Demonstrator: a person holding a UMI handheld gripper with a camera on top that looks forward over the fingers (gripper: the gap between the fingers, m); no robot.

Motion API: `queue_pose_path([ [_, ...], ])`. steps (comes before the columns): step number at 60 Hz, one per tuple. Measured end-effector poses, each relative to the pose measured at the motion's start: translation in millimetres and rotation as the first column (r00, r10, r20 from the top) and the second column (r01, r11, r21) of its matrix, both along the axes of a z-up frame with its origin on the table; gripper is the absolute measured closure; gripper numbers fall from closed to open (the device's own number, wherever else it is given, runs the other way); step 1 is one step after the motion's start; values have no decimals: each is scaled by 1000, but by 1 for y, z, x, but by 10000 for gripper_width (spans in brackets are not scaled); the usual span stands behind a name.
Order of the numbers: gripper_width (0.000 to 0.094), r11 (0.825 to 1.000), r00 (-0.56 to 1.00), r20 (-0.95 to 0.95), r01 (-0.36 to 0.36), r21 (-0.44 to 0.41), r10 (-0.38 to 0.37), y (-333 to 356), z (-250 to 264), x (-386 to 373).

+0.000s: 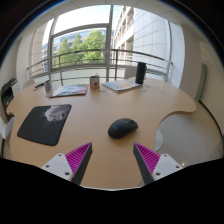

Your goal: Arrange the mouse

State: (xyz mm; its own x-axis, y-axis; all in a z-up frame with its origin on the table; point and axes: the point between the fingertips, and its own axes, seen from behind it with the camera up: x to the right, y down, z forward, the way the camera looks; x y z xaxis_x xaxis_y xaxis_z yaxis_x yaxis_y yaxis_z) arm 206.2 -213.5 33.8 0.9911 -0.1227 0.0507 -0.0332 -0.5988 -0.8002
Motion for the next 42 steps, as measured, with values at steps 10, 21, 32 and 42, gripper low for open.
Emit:
queue_pose_path([
  [10, 90, 999, 998, -62, 10, -42, -13, 60, -36, 25],
  [21, 92, 999, 994, -108, 17, -51, -23, 105, -46, 35],
  [32, 235, 999, 999, -44, -11, -38, 9, 139, -49, 31],
  [42, 456, 999, 999, -17, -46, -26, 46, 150, -47, 23],
])
